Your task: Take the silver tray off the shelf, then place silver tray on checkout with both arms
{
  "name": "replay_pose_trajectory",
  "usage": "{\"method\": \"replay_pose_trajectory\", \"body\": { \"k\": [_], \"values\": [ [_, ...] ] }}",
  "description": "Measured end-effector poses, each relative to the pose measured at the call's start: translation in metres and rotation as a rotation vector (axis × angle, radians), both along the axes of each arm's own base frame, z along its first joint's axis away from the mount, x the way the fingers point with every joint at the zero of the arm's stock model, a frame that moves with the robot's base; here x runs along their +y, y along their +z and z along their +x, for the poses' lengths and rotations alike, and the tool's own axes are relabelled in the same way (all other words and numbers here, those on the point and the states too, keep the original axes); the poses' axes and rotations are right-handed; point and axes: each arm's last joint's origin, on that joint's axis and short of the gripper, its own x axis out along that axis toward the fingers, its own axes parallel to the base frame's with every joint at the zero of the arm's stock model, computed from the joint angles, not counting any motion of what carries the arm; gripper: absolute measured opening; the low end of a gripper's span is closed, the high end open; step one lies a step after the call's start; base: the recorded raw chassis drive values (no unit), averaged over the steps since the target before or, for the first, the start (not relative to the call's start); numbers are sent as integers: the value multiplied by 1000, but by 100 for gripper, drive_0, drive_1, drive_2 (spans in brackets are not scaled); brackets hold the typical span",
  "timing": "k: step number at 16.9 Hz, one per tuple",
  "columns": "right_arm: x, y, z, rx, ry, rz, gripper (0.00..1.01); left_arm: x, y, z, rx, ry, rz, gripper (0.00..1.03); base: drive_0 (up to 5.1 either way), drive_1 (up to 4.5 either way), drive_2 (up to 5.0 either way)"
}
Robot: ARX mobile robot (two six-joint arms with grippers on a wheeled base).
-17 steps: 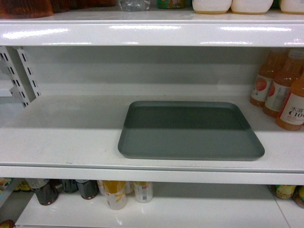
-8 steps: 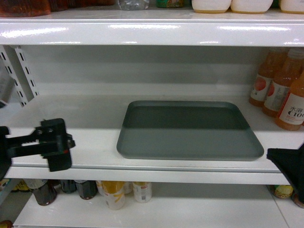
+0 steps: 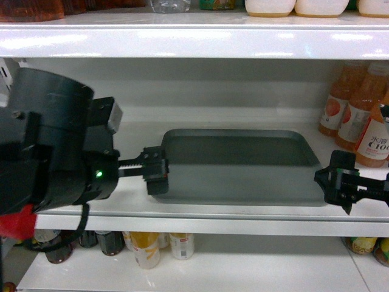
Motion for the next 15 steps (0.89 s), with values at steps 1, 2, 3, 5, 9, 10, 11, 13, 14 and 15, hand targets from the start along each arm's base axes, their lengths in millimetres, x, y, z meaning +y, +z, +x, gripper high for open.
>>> {"method": "replay_pose_trajectory", "body": {
  "k": [1, 2, 3, 5, 9, 10, 11, 13, 14, 15],
  "values": [
    [0, -3, 12, 13, -6, -2, 98, -7, -2, 12, 5, -7, 4, 98, 0, 0, 0],
    [-1, -5, 18, 17, -8, -3, 98, -11, -3, 17, 12, -13, 9, 98, 0, 0, 0],
    [-1, -6, 24, 17, -13, -6, 98, -14, -8, 23, 26, -17, 18, 98, 0, 0, 0],
    [-2, -13, 42, 31, -22, -15, 98, -18, -18, 33, 60, -13, 33, 98, 0, 0, 0],
    [-12, -33, 101, 72, -68, -85, 98, -18, -38, 76, 103, 15, 51, 98, 0, 0, 0],
    [-13, -35, 108, 77, -69, -99, 98, -20, -39, 80, 109, 12, 56, 98, 0, 0, 0],
    [-16, -37, 115, 85, -71, -108, 98, -20, -42, 84, 110, 13, 57, 98, 0, 0, 0],
    [-21, -42, 128, 103, -69, -128, 98, -22, -46, 89, 124, 12, 62, 98, 0, 0, 0],
    [-24, -43, 133, 108, -70, -141, 98, -23, -47, 91, 135, 12, 65, 98, 0, 0, 0],
    [-26, -47, 139, 120, -66, -154, 98, -24, -49, 94, 136, 14, 67, 98, 0, 0, 0]
  ]
}}
